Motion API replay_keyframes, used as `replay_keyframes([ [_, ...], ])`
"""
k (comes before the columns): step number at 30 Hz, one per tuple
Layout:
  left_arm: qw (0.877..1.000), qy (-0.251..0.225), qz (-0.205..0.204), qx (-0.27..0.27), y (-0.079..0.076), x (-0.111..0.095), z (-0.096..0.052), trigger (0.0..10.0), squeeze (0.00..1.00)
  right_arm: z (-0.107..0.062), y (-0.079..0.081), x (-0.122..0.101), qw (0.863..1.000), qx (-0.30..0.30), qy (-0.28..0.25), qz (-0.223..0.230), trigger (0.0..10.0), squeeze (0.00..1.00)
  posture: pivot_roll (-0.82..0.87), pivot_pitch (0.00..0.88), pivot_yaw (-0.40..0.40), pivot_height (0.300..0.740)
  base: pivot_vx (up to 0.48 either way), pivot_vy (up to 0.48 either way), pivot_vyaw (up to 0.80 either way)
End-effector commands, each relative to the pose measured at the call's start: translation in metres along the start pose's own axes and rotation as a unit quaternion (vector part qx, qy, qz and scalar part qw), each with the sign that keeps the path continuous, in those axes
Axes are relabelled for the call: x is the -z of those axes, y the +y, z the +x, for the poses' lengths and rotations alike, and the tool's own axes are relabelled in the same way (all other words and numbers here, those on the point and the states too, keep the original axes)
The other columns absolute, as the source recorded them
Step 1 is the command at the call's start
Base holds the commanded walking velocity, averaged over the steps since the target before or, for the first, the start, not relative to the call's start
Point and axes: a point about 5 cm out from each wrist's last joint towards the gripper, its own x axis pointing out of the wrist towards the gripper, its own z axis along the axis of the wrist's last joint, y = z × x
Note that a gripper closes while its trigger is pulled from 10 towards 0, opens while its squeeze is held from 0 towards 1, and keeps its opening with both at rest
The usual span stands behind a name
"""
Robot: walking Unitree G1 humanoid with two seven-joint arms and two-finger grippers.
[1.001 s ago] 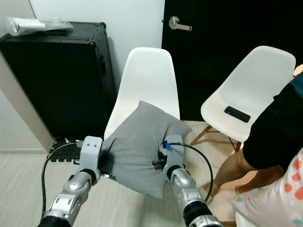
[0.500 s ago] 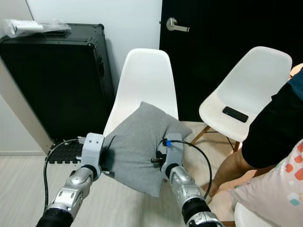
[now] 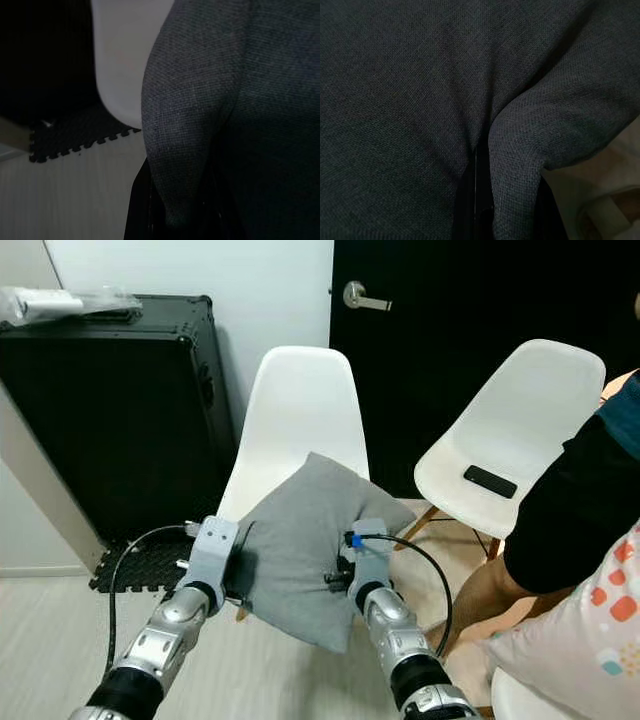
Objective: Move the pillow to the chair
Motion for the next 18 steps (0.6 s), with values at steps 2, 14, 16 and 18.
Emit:
replay_keyframes([
  [2,0.998,-0.021,-0.008,-0.054,0.021,-0.014,0.005,10.0,0.00,0.002,0.002,-0.001,1.000,-0.009,0.010,-0.013,10.0,0.00,-0.03,0.007,-0.073,0.740,0.000,0.000,0.00],
  [14,0.995,-0.039,-0.061,-0.072,0.029,-0.016,0.002,10.0,0.00,0.001,0.007,0.007,1.000,-0.012,0.021,-0.019,8.9,0.00,-0.02,0.019,-0.070,0.740,0.000,0.000,0.00],
  [16,0.994,-0.037,-0.067,-0.076,0.030,-0.015,0.002,10.0,0.00,0.001,0.009,0.007,1.000,-0.023,0.018,-0.004,0.0,0.00,-0.02,0.022,-0.071,0.740,0.000,0.000,0.00],
  [18,0.992,-0.041,-0.092,-0.070,0.030,-0.015,0.002,0.0,0.00,0.001,0.009,0.008,0.999,-0.028,0.017,0.004,0.0,0.00,-0.02,0.023,-0.069,0.740,0.000,0.000,0.00],
])
